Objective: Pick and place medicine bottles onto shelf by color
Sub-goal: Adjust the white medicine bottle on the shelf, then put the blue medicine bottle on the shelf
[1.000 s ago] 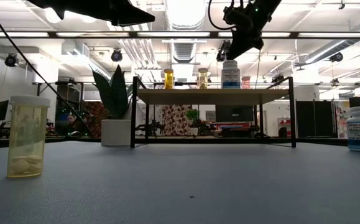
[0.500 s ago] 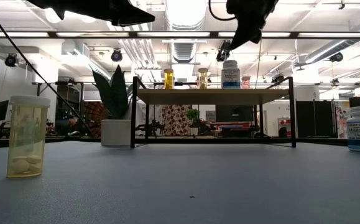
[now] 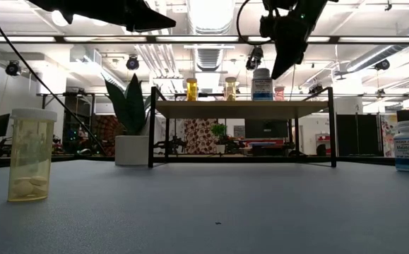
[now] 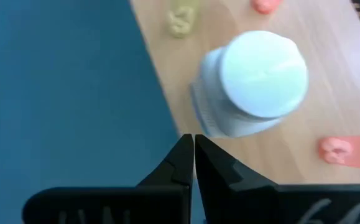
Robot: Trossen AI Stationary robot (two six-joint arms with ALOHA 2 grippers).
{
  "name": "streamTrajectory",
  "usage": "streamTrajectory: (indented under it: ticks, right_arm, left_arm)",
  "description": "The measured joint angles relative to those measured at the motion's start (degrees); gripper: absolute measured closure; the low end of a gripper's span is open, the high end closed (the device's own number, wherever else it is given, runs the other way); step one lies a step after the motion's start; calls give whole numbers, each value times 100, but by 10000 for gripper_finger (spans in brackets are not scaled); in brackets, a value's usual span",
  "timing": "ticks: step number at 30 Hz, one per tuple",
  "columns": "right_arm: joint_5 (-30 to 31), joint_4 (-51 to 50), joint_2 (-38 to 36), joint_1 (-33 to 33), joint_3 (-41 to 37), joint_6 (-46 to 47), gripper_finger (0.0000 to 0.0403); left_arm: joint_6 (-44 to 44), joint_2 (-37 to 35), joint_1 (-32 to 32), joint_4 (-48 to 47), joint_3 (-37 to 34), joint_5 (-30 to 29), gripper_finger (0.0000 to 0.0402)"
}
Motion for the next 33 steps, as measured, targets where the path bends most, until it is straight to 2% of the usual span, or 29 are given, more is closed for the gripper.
streamTrajectory:
  ticks: [11,19,23,28,33]
  right_arm:
    - [439,99,0,0,-50,-21,394]
    - [432,108,0,2,-100,-24,394]
    - [103,26,-19,2,-79,-22,394]
    - [-698,-39,-206,187,-55,27,394]
    - [-963,-686,-362,640,-55,985,394]
  left_arm:
    - [-135,2,0,-1,0,0,375]
    - [-146,2,4,-1,0,0,375]
    - [-148,2,4,-1,-7,0,375]
    - [-296,2,4,-4,-35,0,375]
    - [-643,2,4,2,-62,2,375]
